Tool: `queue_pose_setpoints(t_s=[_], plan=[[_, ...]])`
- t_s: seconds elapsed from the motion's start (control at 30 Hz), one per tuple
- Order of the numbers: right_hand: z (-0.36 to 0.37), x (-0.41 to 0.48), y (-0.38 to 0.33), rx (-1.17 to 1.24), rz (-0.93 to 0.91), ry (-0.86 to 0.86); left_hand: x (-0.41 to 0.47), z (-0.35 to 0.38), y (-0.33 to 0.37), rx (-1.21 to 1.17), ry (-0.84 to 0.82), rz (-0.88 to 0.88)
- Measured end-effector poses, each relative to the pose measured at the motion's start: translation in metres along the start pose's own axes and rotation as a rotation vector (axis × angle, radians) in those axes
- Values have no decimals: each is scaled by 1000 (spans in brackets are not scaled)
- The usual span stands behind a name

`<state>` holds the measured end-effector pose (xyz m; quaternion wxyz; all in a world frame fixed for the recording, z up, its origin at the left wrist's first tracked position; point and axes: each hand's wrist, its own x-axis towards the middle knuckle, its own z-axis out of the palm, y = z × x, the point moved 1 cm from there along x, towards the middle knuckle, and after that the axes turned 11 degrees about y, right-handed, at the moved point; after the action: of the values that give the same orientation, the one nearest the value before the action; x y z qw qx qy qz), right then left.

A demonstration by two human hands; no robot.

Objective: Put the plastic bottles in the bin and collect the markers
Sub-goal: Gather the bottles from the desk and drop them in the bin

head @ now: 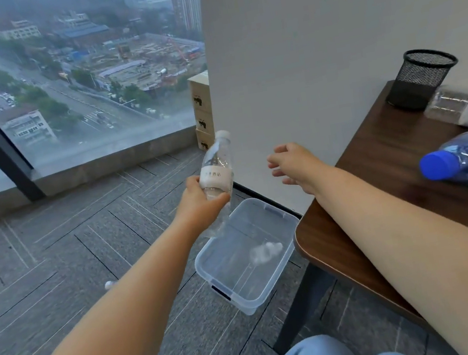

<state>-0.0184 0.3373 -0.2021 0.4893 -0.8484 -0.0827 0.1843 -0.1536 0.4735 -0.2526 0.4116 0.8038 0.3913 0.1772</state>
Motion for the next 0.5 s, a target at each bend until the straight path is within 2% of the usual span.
queue_pose_setpoints(t_s=[0.2,0.33,0.5], plan=[[-3,-2,-2,115,-51,99,8,24,-7,158,-70,-4],[-5,-6,-4,145,-66,97,12,34,-9,356,-113,30],[-5,-6,-4,132,-96,70,8,25,-14,251,10,69]])
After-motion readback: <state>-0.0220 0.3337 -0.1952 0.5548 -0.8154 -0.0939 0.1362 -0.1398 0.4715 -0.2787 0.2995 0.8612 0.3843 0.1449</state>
